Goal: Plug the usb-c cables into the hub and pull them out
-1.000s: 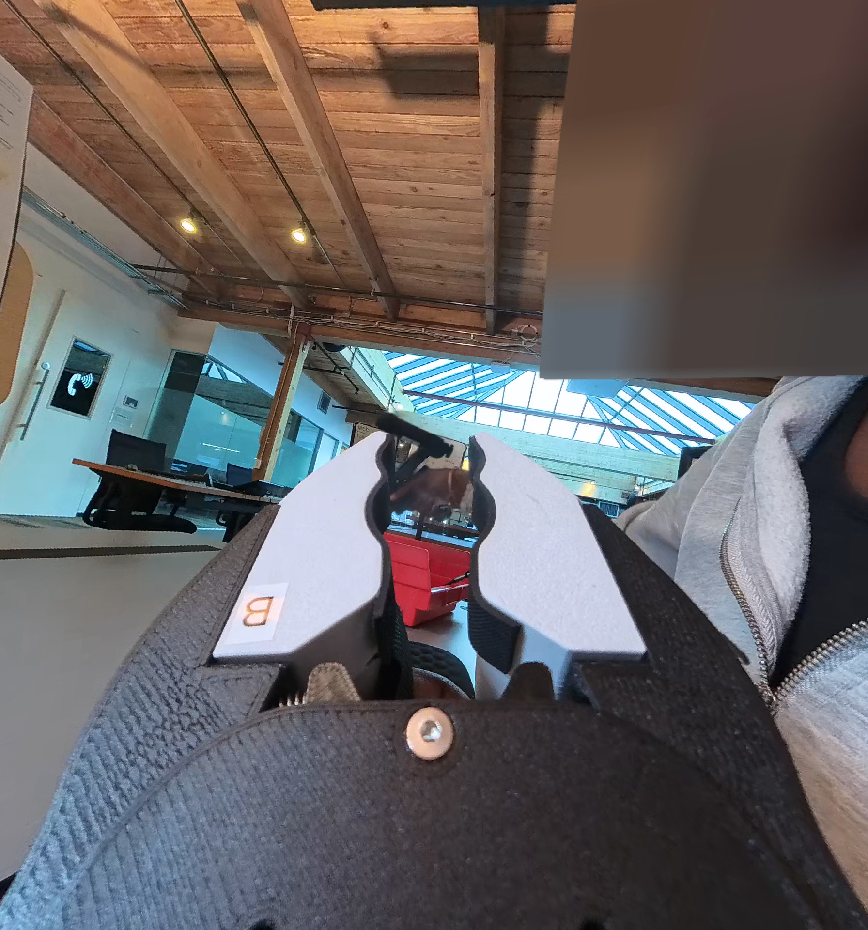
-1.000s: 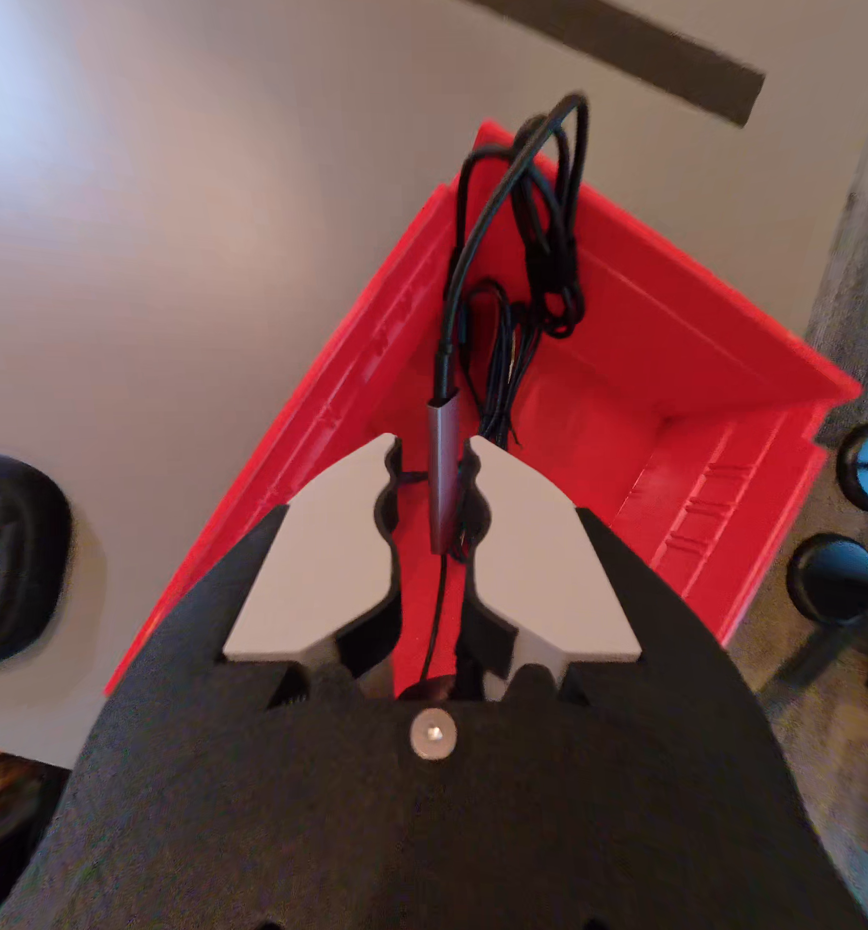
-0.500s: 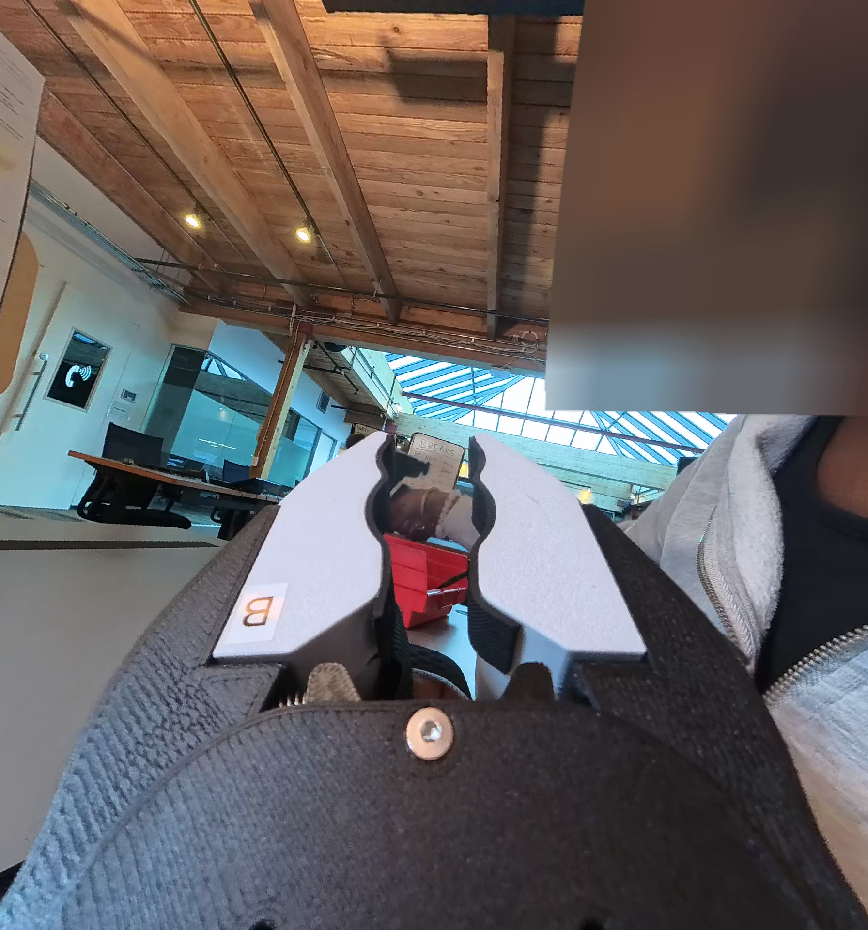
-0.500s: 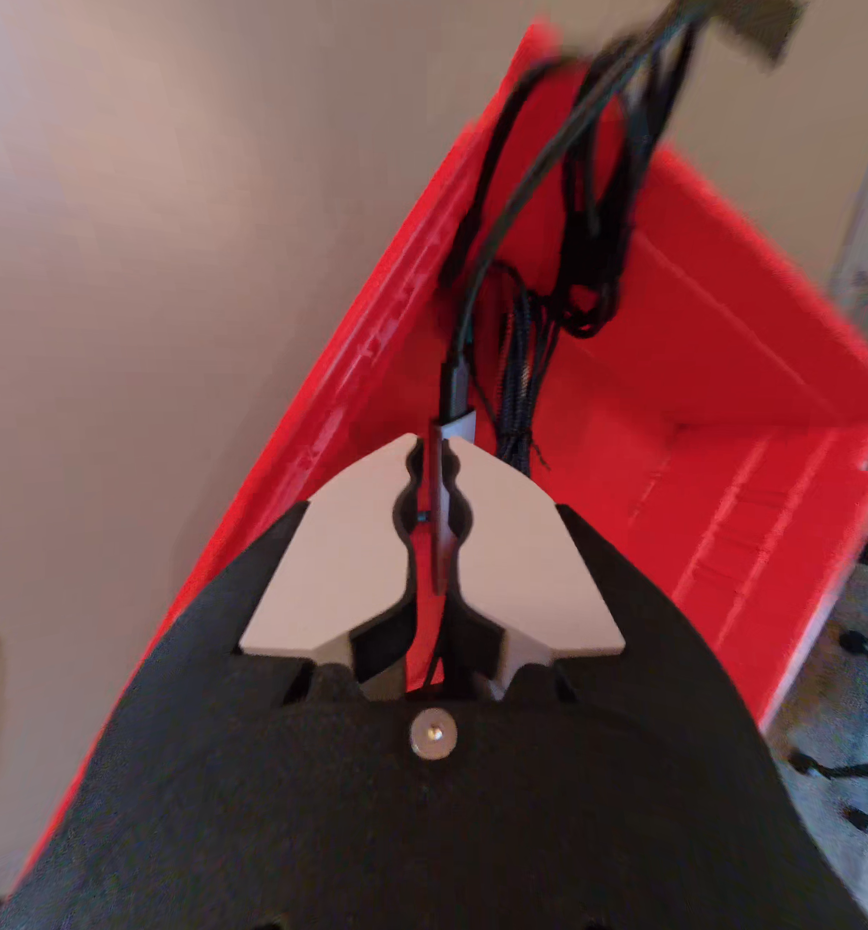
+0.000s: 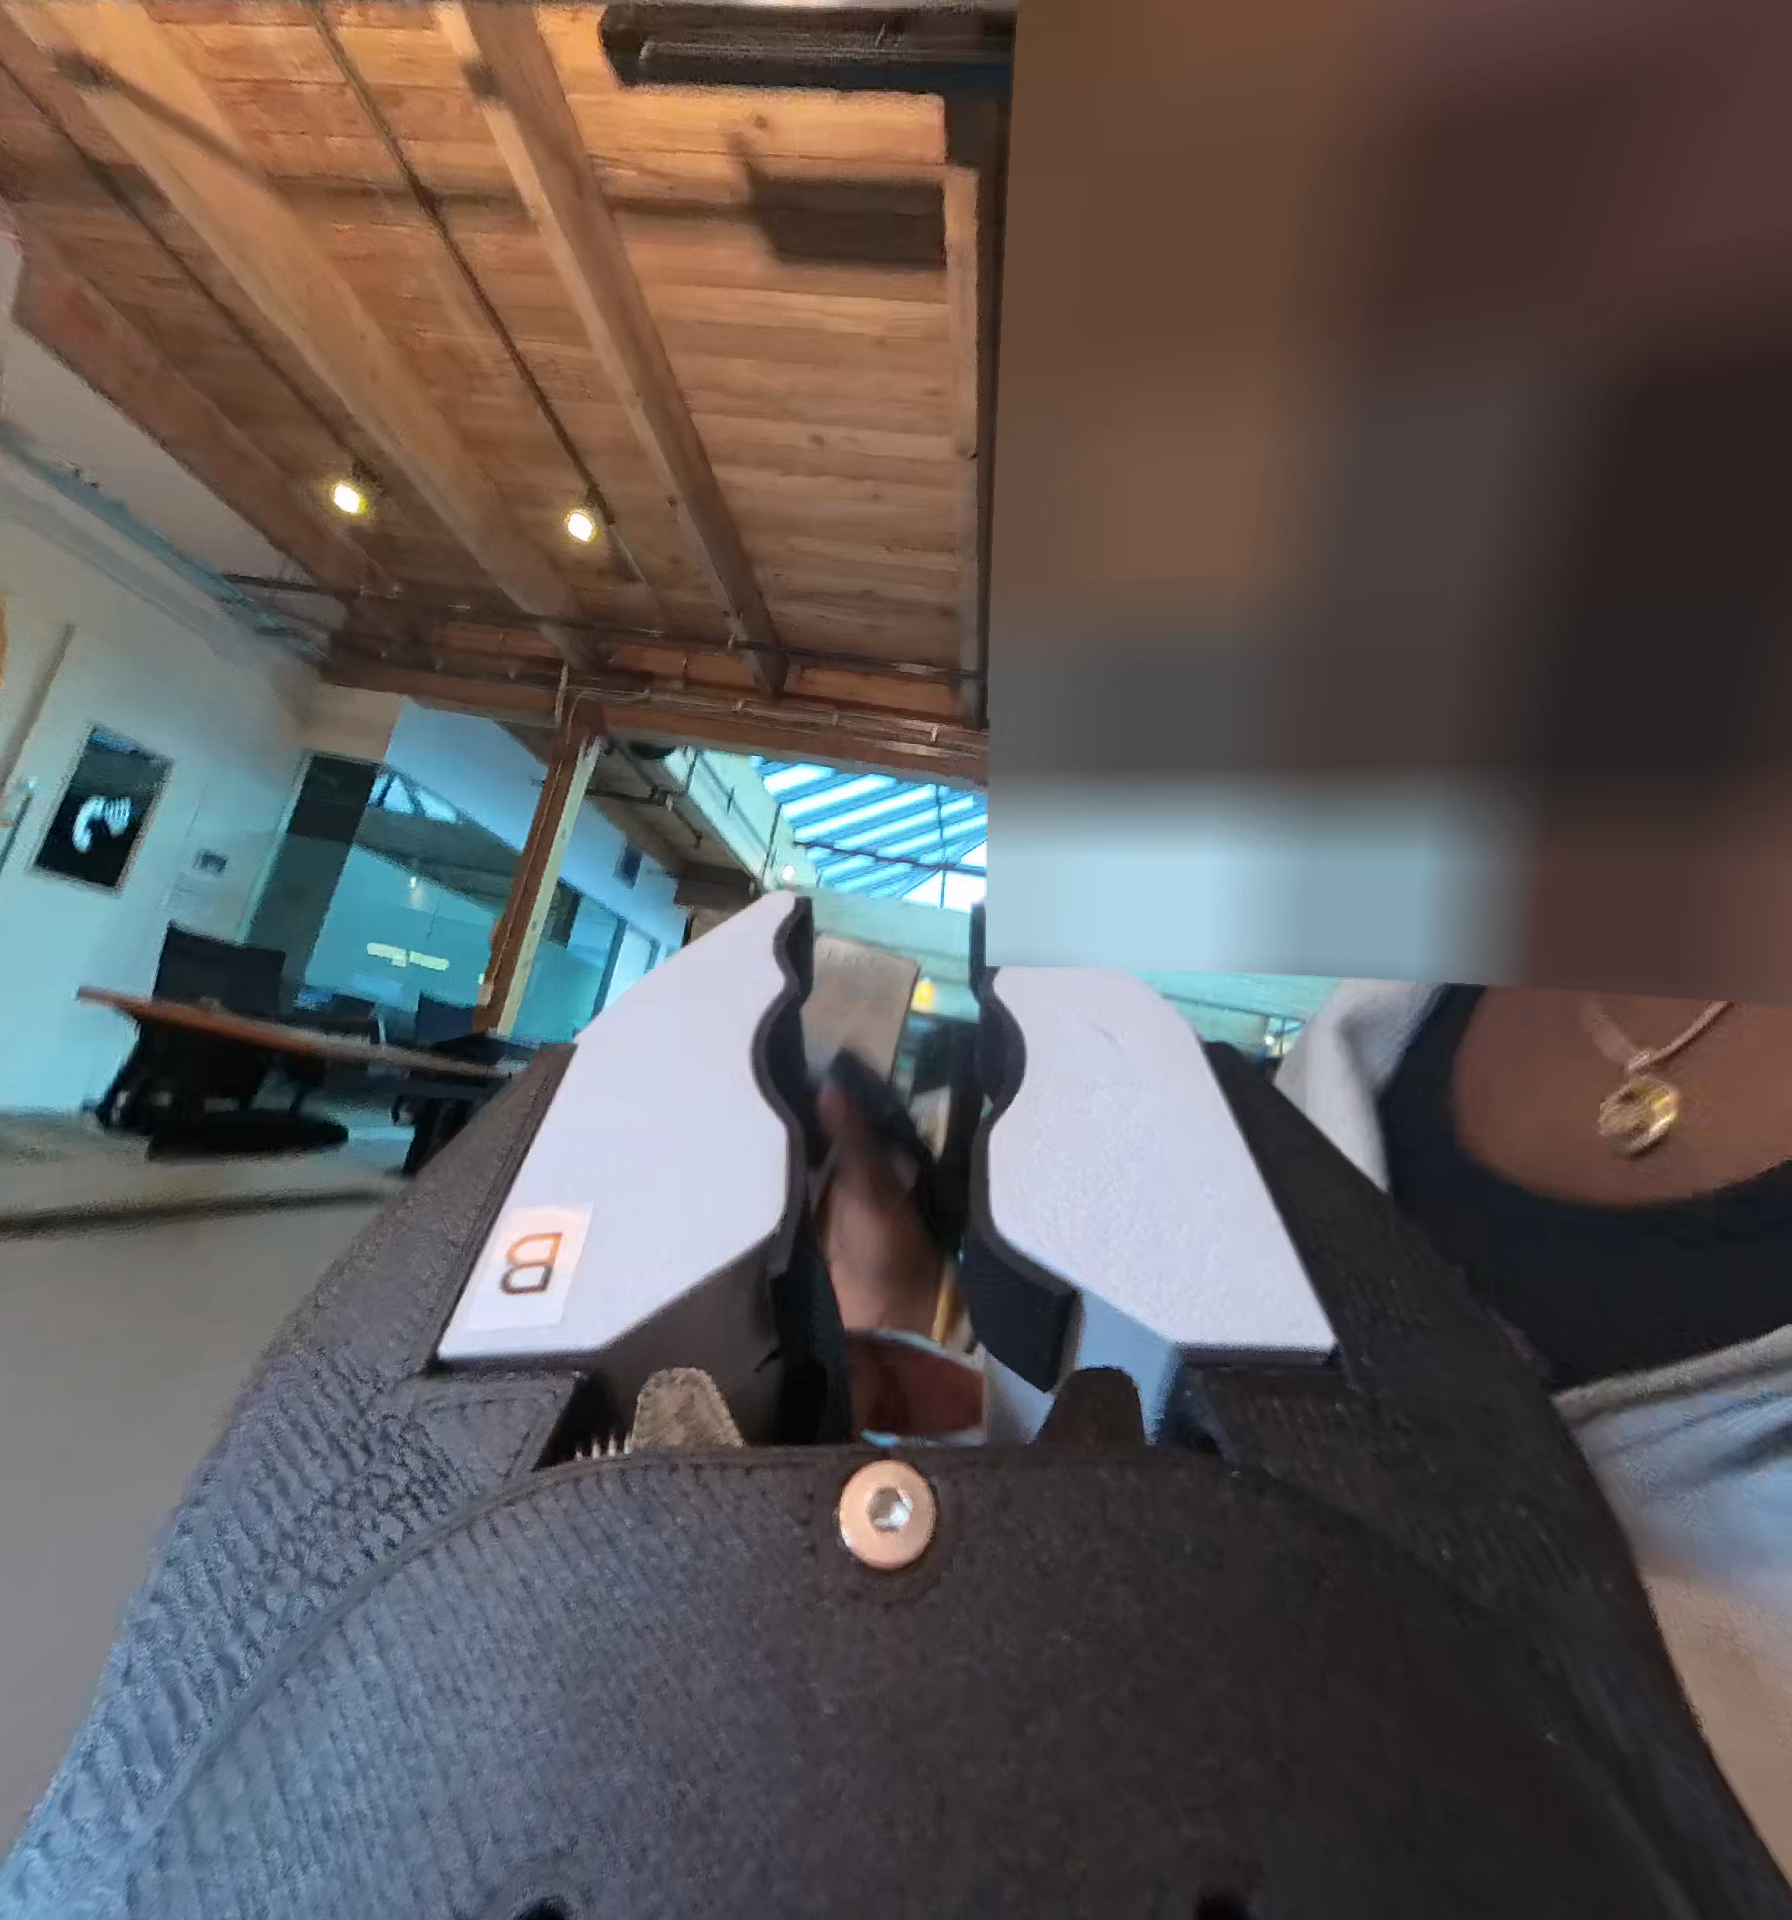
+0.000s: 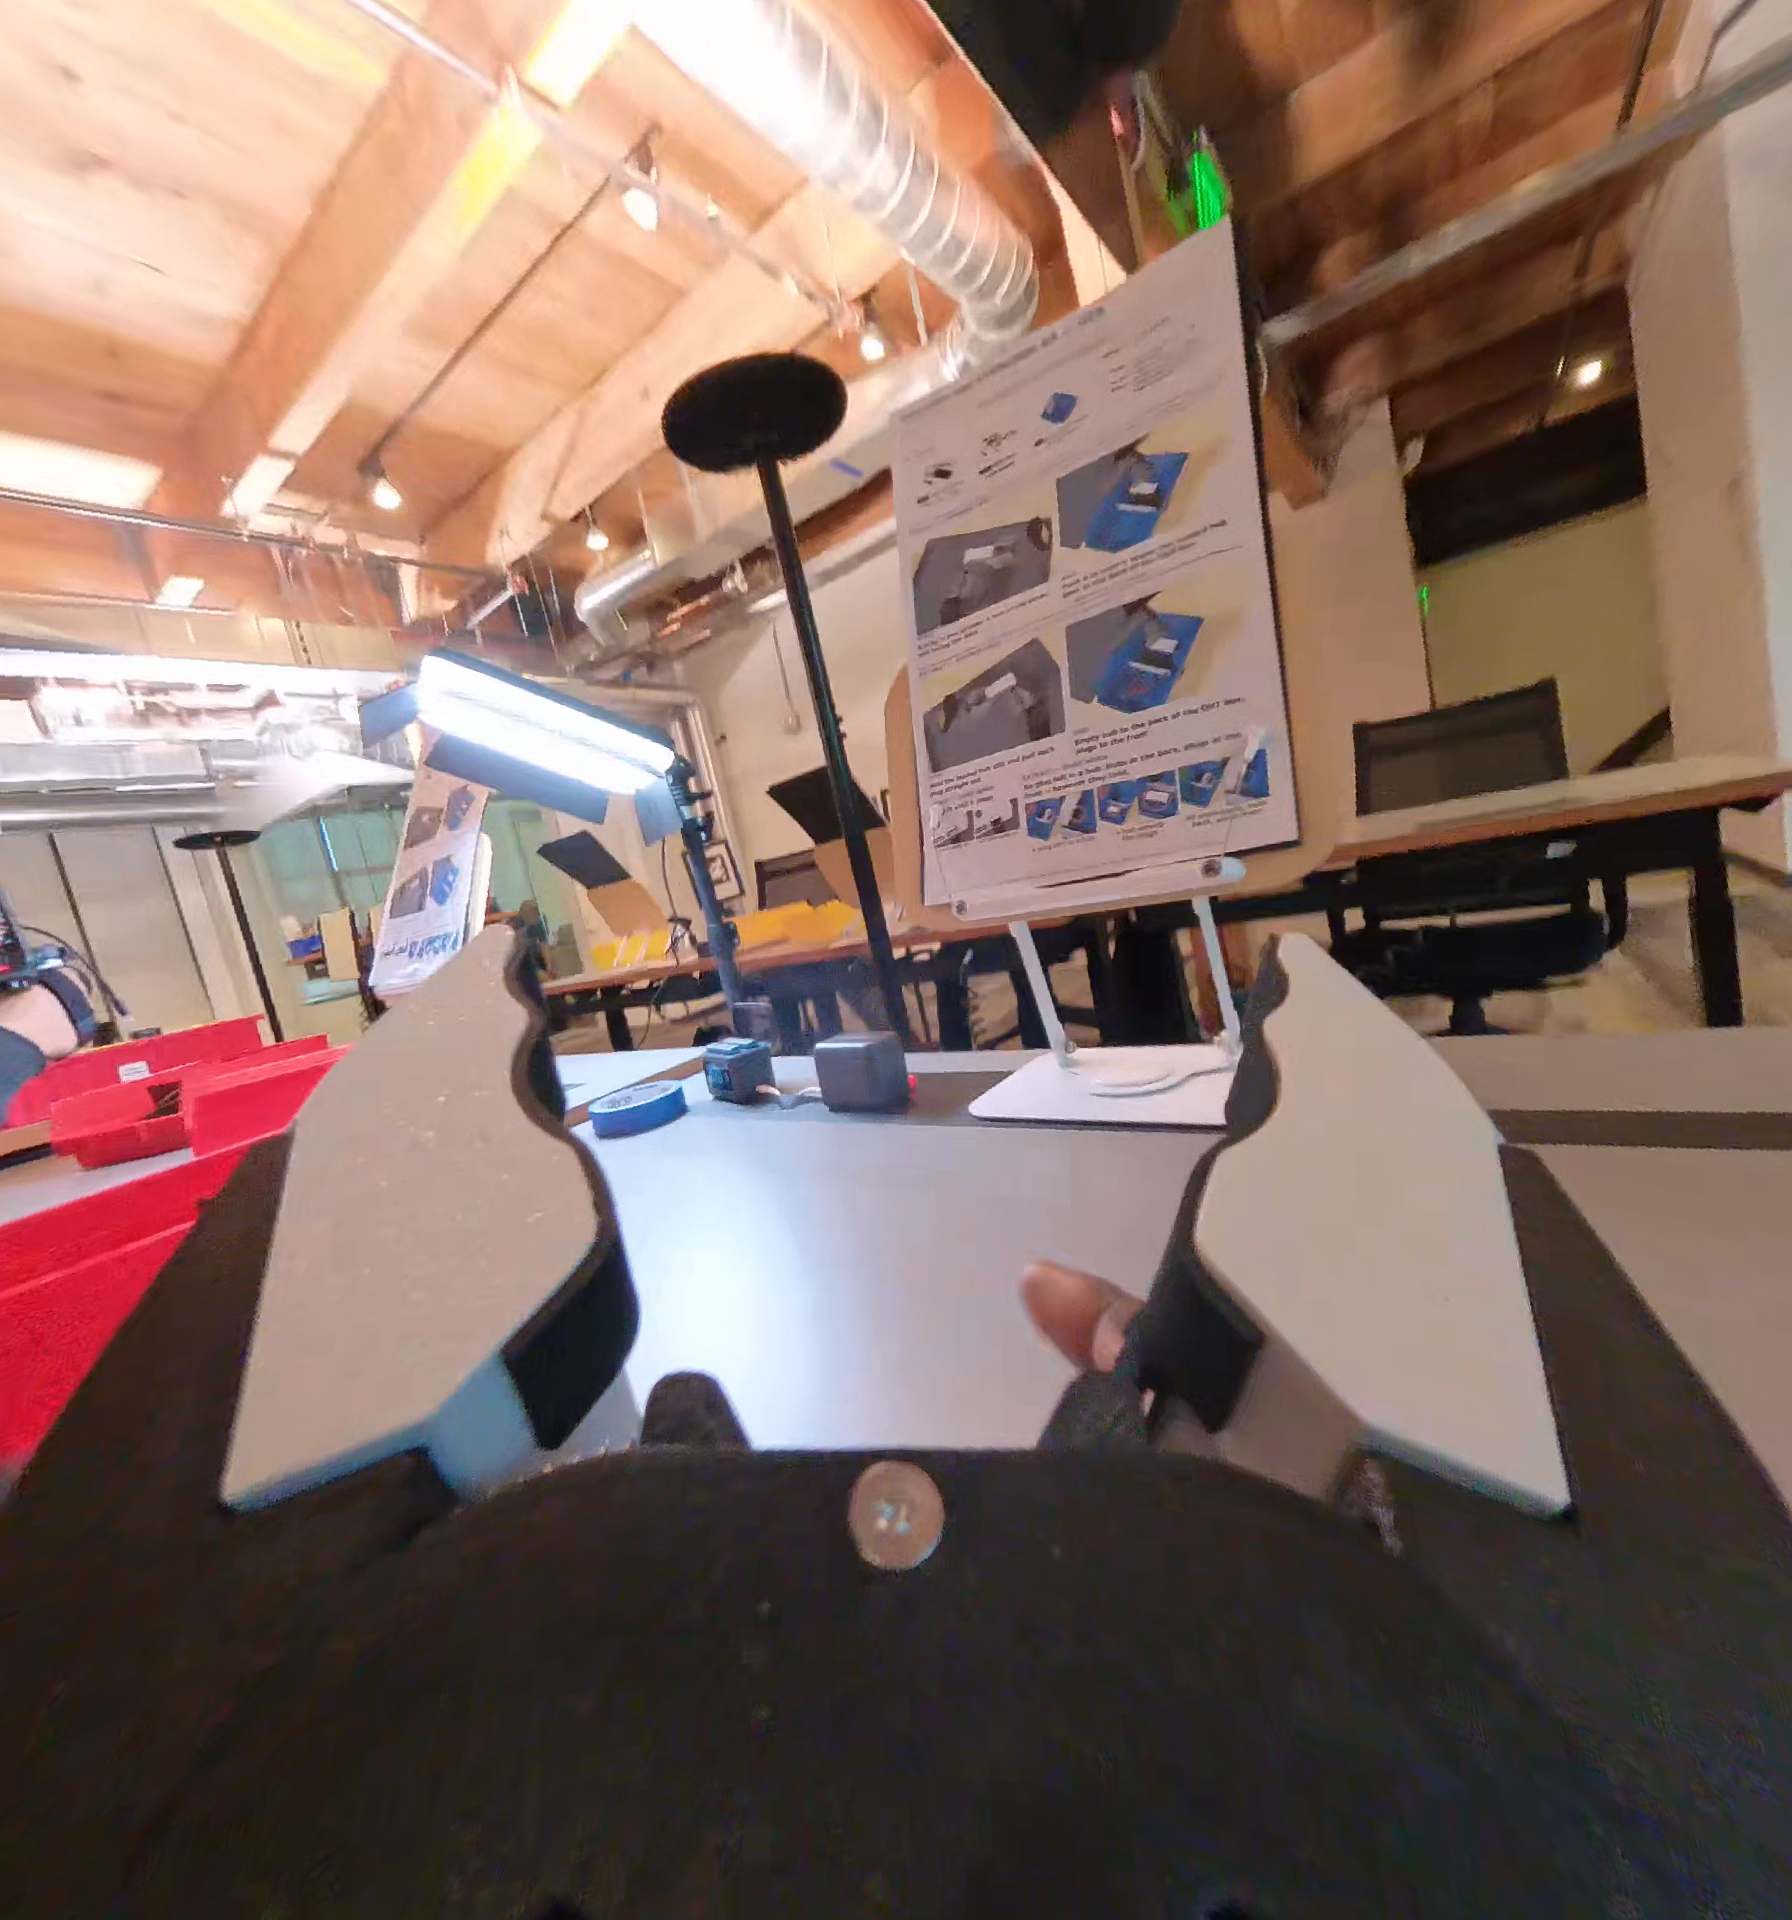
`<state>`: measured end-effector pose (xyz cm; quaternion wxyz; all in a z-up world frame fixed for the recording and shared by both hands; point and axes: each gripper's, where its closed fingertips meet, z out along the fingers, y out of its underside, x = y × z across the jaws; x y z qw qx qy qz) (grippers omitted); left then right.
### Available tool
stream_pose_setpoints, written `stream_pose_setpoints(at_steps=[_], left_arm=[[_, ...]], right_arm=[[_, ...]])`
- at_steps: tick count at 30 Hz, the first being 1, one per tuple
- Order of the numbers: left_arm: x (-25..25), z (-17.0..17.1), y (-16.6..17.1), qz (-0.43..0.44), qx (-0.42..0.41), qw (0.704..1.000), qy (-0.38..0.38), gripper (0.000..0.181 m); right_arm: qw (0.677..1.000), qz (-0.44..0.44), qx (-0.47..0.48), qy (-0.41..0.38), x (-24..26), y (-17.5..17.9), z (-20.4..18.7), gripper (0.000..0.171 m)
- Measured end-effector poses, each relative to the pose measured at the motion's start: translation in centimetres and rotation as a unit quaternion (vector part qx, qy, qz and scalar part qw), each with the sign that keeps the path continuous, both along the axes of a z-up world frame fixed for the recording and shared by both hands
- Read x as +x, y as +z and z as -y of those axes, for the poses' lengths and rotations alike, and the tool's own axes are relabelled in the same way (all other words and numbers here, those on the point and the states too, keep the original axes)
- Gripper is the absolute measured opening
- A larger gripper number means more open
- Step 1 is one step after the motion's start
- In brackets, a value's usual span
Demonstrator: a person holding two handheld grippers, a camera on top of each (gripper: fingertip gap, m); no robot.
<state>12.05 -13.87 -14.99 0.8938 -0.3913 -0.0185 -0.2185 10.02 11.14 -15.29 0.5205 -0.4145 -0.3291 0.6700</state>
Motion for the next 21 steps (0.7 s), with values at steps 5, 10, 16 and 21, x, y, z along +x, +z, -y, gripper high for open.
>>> stream_pose_setpoints(at_steps=[5,10,16,21], left_arm=[[-4.4,6.6,5.4,-0.039,-0.015,0.99,0.132,0.033],[-14.5,10.2,4.2,-0.095,-0.301,0.916,0.246,0.096],[-26.1,14.3,-0.3,-0.29,-0.566,0.71,0.302,0.102],[-31.5,15.2,-1.7,-0.249,-0.622,0.71,0.218,0.083]], right_arm=[[0.994,0.002,-0.048,0.096,-1.7,-3.3,4.6,0.146],[0.991,-0.09,-0.066,0.072,0.2,-1.4,3.7,0.143],[0.988,-0.118,-0.079,0.065,1.1,-0.8,2.9,0.139],[0.983,-0.134,-0.104,0.071,1.5,-0.7,2.2,0.136]])
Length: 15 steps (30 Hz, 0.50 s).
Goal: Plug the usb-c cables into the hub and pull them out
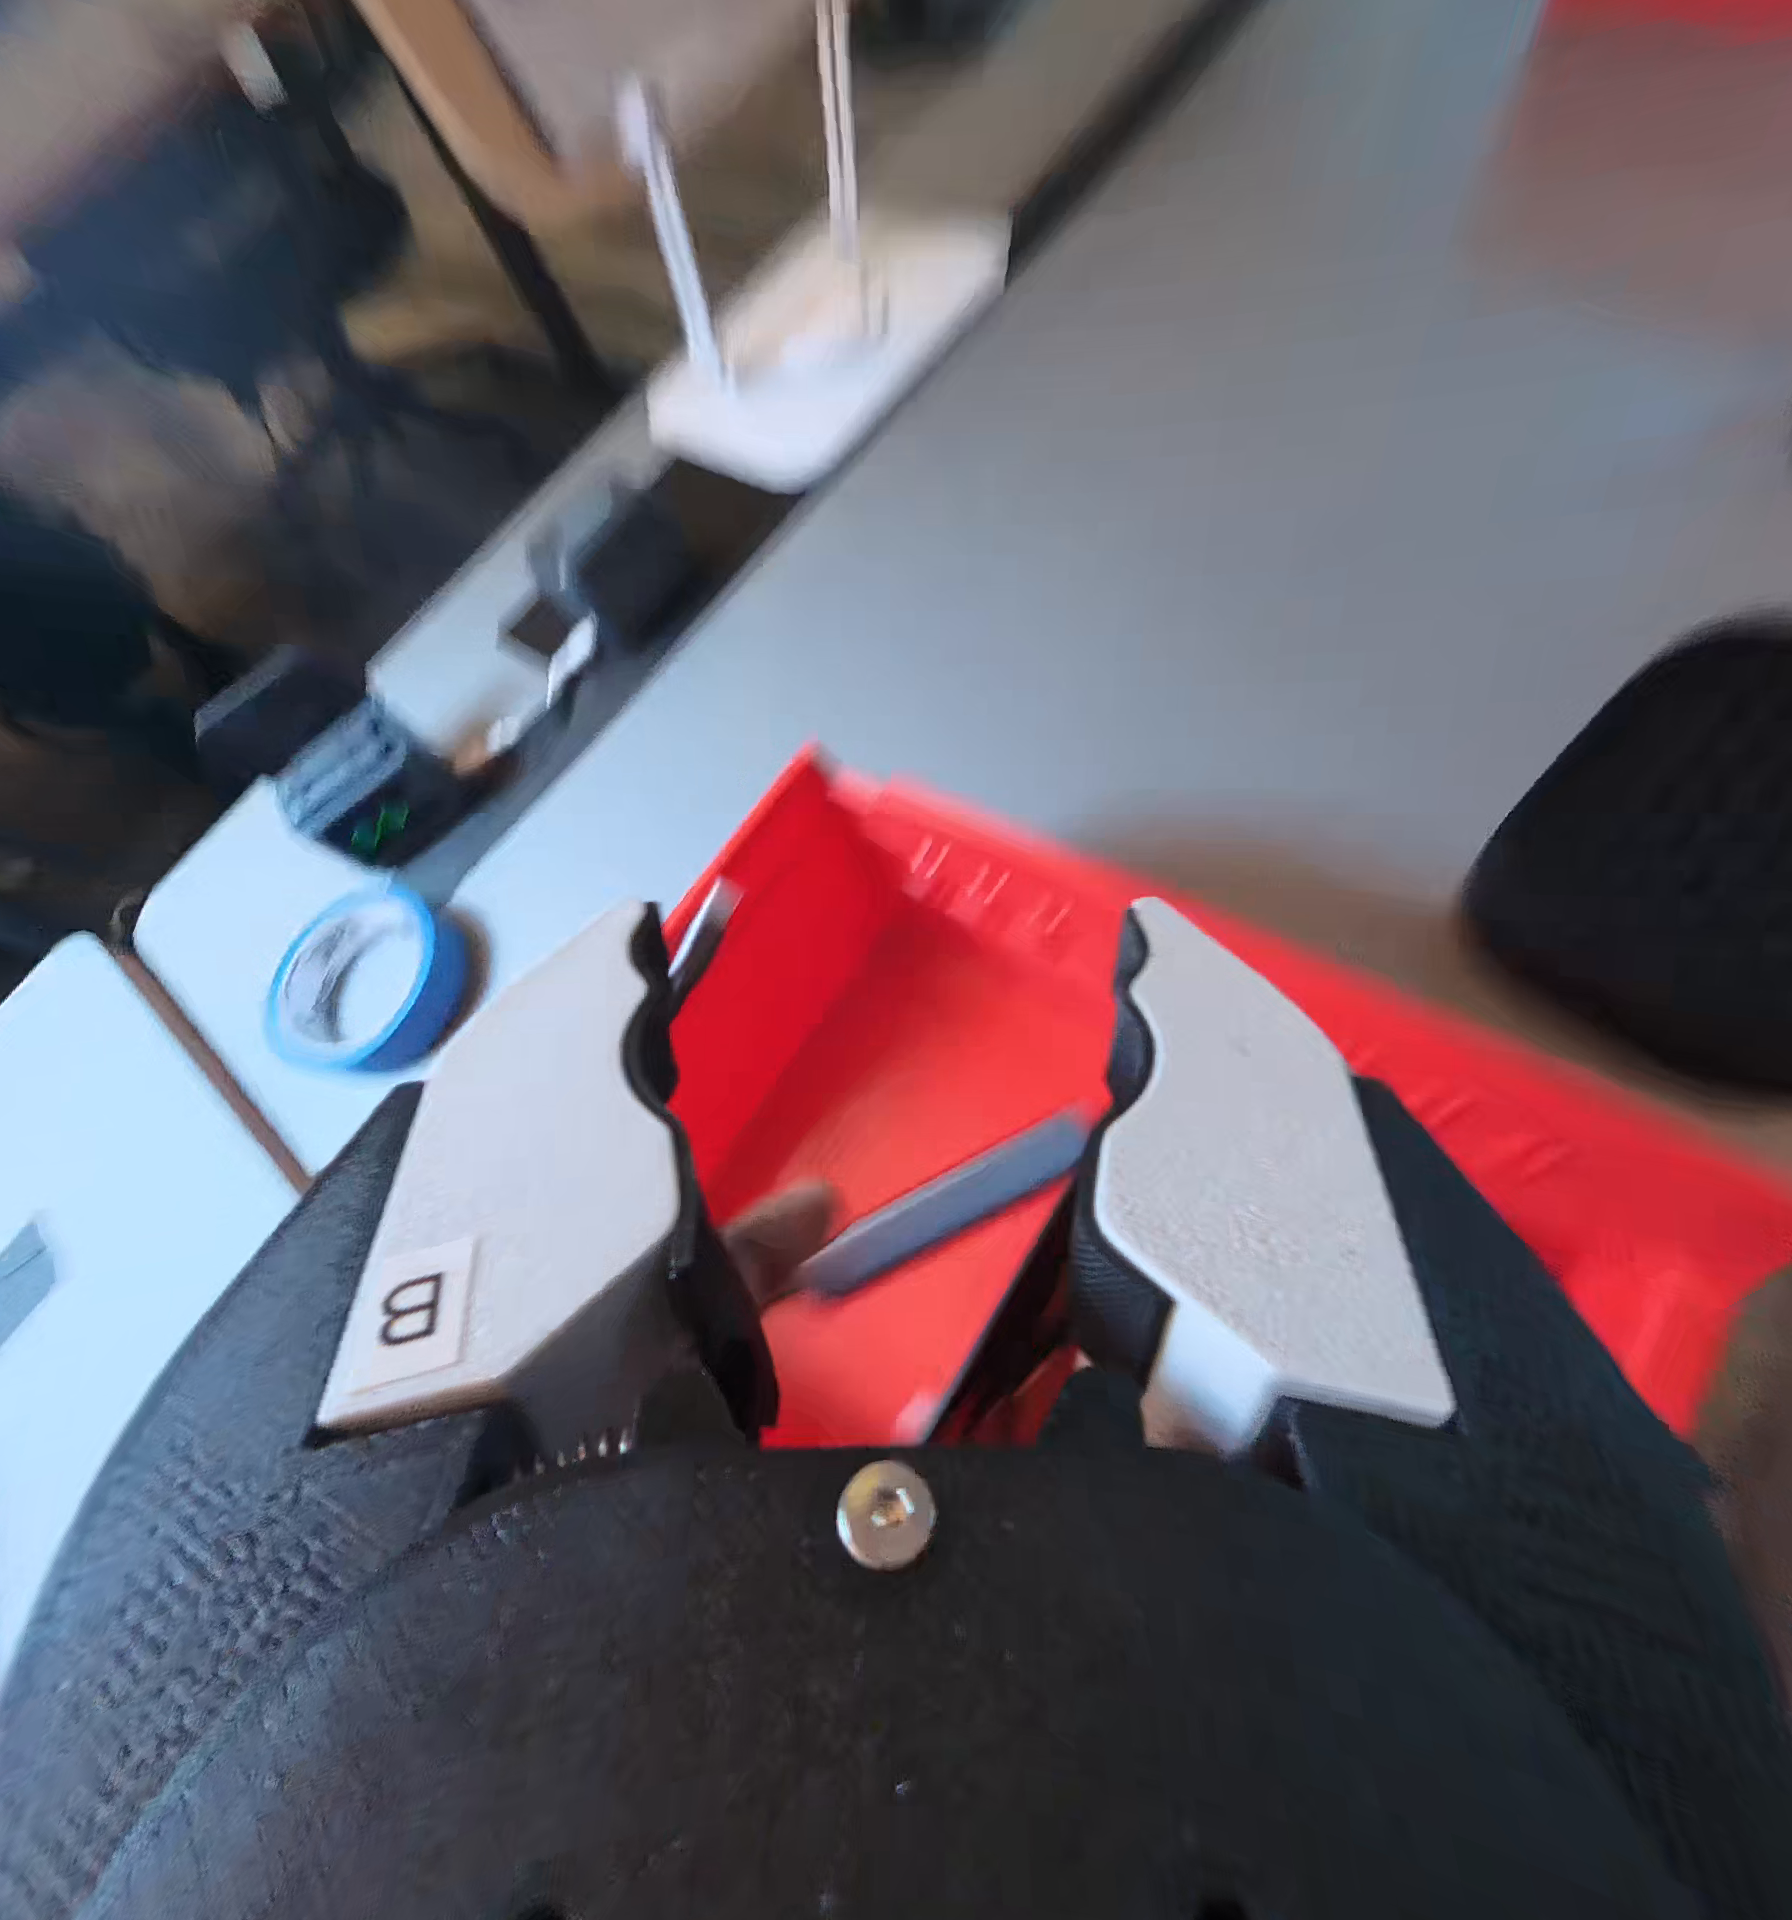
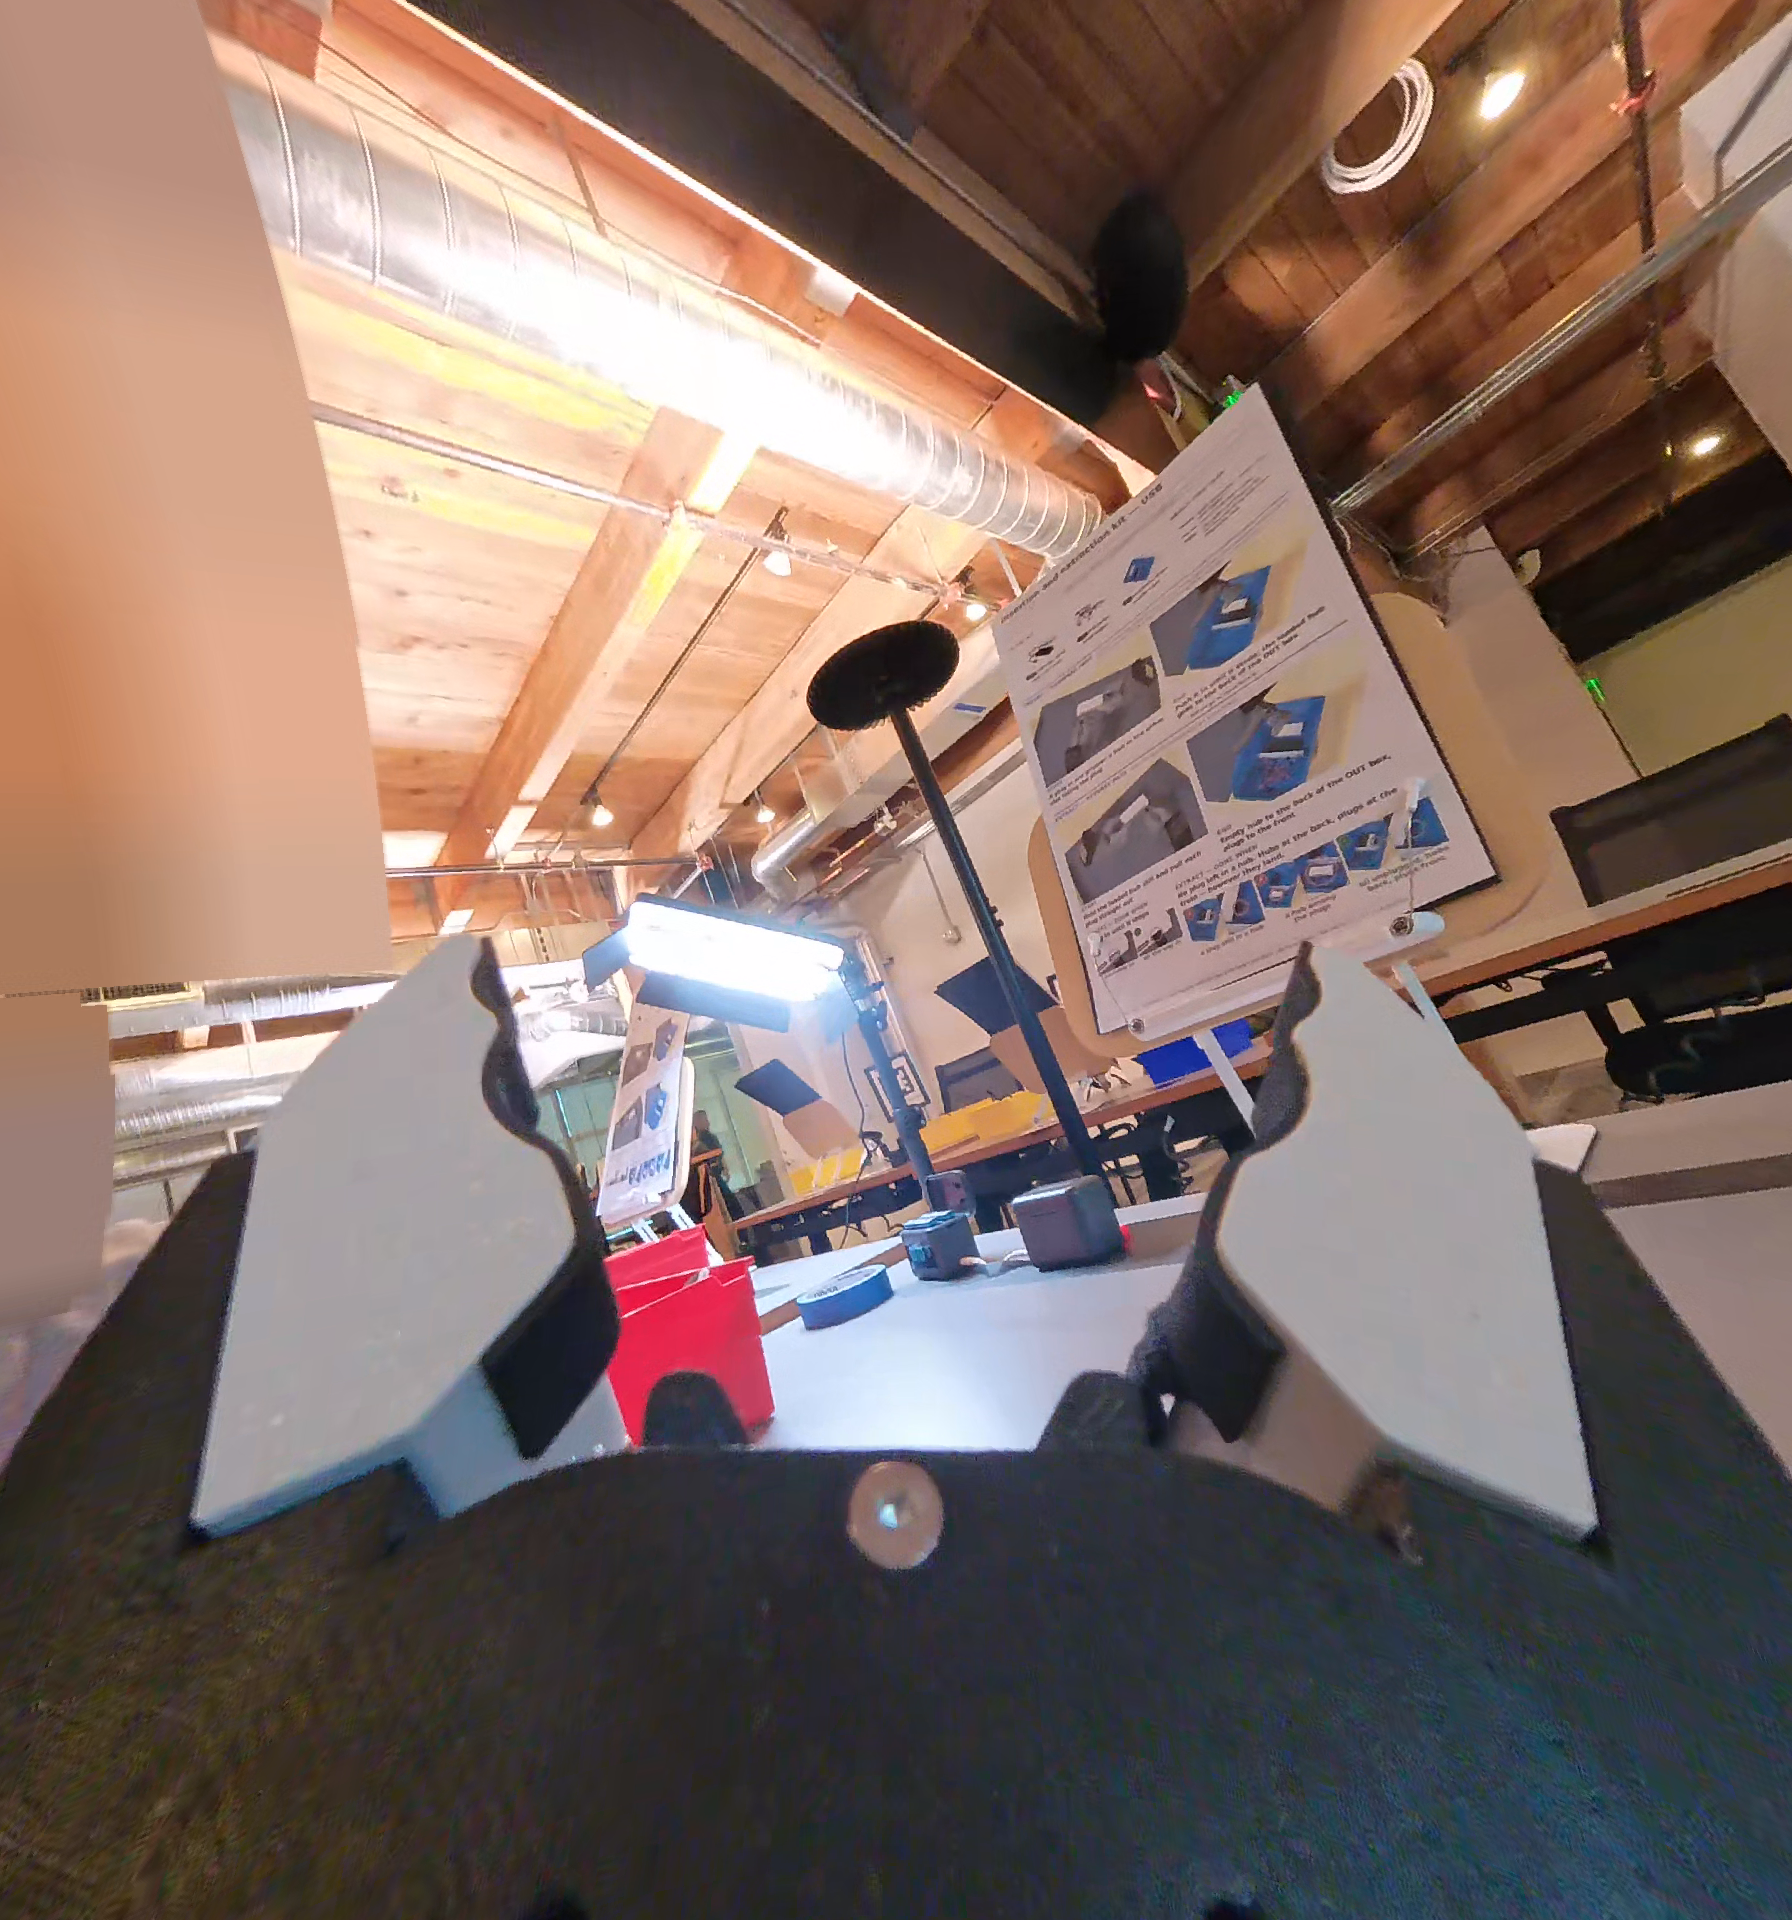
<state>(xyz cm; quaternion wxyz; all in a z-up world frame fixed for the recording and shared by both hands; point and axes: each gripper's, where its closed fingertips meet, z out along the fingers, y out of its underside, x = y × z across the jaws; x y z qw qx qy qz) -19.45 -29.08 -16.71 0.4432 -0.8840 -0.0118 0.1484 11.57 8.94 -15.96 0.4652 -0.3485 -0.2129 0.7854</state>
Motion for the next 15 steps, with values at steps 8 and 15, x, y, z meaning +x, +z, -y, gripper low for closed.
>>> stream_pose_setpoints(at_steps=[8,15], left_arm=[[-3.1,4.6,-11.5,0.069,-0.385,0.919,-0.058,0.069],[-4.4,5.7,-16.1,0.03,-0.507,0.852,-0.125,0.061]], right_arm=[[0.999,-0.008,-0.031,0.006,0.1,-0.1,-0.9,0.132],[0.998,-0.018,-0.063,0.013,0.2,-0.3,-1.8,0.128]])
